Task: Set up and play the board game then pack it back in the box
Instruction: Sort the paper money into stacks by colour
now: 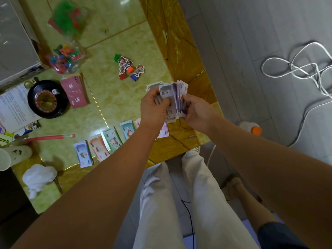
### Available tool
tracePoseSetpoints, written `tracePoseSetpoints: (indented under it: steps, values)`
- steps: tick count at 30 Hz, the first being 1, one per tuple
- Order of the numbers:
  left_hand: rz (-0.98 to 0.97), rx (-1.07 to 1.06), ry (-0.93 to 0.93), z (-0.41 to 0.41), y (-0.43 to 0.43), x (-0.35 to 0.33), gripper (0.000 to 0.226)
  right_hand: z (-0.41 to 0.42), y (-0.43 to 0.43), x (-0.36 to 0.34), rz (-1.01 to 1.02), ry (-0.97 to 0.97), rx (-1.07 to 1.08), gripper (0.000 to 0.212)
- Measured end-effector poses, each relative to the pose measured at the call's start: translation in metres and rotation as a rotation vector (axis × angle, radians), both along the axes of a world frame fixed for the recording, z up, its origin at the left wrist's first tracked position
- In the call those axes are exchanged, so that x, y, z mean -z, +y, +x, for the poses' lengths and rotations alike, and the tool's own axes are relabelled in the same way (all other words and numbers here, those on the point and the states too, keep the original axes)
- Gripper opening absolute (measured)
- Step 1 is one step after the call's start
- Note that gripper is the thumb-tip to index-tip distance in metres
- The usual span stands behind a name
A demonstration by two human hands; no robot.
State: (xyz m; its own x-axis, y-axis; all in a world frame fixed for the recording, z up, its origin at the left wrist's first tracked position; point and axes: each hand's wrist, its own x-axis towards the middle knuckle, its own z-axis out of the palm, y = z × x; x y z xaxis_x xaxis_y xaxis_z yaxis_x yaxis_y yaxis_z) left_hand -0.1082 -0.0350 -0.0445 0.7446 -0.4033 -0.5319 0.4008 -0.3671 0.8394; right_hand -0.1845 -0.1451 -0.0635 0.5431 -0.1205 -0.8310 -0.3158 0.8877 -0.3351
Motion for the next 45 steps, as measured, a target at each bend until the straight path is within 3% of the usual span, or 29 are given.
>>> tracePoseSetpoints:
  steps: [3,10,14,21,23,26,29,33,38,42,45]
  values:
    - [0.021,0.030,-0.113,0.002,0.001,-0.001,0.047,-0.001,-0.002,0.001,0.002,0.020,0.022,0.025]
    - [0.111,0.075,0.012,0.003,-0.007,-0.005,0.027,0.003,-0.003,0.003,-0.120,0.040,0.009,0.031]
    - [0.123,0.117,-0.043,0.005,-0.009,-0.004,0.018,0.004,-0.003,0.004,-0.154,0.074,-0.009,0.037]
    - [0.138,0.122,-0.019,0.002,-0.008,0.002,0.013,0.002,-0.005,0.001,-0.181,0.042,-0.058,0.025]
    - [0.184,0.109,-0.037,0.000,-0.004,0.007,0.016,0.001,-0.006,0.005,-0.380,0.150,-0.156,0.016]
    - [0.287,0.095,-0.073,0.001,0.006,0.019,0.021,-0.009,-0.012,0.015,-0.894,0.332,-0.462,0.014]
    - [0.326,0.080,-0.138,0.000,0.015,0.031,0.027,-0.018,-0.013,0.029,-1.325,0.262,-0.694,0.012]
    - [0.358,0.130,-0.257,-0.002,0.026,0.047,0.030,-0.019,0.007,0.065,-1.653,0.197,-1.025,0.007]
    - [0.363,0.136,-0.270,-0.004,0.036,0.062,0.031,-0.027,0.020,0.083,-1.717,0.294,-1.152,0.017]
    - [0.336,0.227,-0.290,-0.005,0.039,0.060,0.040,-0.024,0.020,0.079,-1.559,0.238,-0.890,0.014]
    - [0.325,0.380,-0.376,-0.008,0.034,0.047,0.051,-0.017,0.016,0.071,-1.283,0.172,-0.666,0.011]
